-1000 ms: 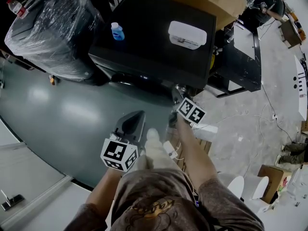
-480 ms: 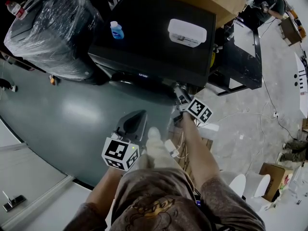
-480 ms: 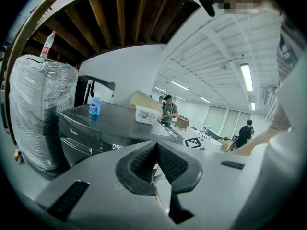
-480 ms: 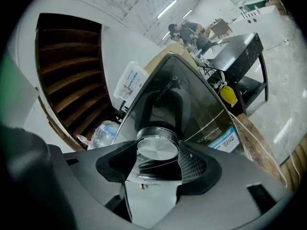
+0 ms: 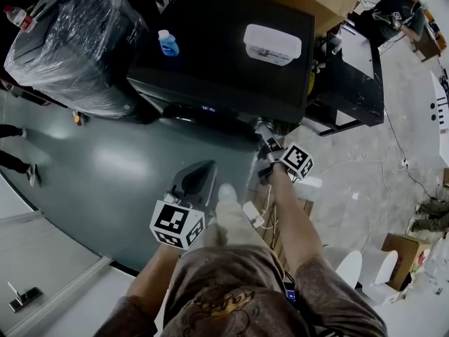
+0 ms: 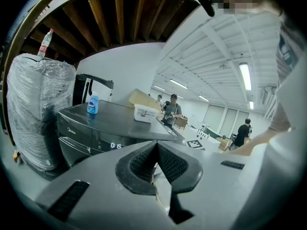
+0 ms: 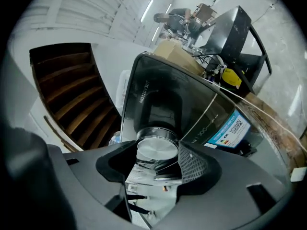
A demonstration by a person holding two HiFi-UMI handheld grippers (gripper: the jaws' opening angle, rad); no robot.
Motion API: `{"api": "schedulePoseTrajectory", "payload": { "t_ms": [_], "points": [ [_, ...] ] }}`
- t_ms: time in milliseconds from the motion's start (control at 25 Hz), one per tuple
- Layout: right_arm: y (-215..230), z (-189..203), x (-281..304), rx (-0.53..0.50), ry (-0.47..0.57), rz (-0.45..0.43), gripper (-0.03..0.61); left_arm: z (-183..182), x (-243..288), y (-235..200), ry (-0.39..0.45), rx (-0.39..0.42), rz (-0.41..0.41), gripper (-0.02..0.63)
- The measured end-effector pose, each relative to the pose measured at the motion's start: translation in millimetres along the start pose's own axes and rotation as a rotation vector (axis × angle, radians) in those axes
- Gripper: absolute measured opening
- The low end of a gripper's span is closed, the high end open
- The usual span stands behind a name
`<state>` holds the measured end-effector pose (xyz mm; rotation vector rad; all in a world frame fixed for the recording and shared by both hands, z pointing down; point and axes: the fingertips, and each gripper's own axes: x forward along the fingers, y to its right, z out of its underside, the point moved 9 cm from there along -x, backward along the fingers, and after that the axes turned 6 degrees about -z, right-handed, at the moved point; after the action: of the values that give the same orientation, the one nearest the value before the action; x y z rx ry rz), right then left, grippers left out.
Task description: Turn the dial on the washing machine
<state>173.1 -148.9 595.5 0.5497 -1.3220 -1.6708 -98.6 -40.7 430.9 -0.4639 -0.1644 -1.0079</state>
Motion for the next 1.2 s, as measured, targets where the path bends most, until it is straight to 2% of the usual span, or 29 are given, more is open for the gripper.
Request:
{"api": "schedulePoseTrajectory", "payload": {
  "t_ms": [880,960,1040,1200],
  "points": [
    [39.2,19.5,1.8,0.459,0.173,-0.328,0.267,4.4,4.3,-0.1,-0.031,0.012,0.003,-0.005],
    [38.6,19.0,0.7,0.435,0.179,-0.313,0.267,4.5,4.8,0.6,-0.031,0.012,0.005,-0.005],
    [36.3,14.7,-2.2,0.346,0.155,-0.260,0.270,3.5,5.6,0.1,-0.029,0.014,0.005,-0.005],
    [14.8,9.3,-6.2,0.039,0.018,-0.107,0.270,1.3,8.0,-1.0,-0.024,0.011,0.005,-0.005]
  ]
}}
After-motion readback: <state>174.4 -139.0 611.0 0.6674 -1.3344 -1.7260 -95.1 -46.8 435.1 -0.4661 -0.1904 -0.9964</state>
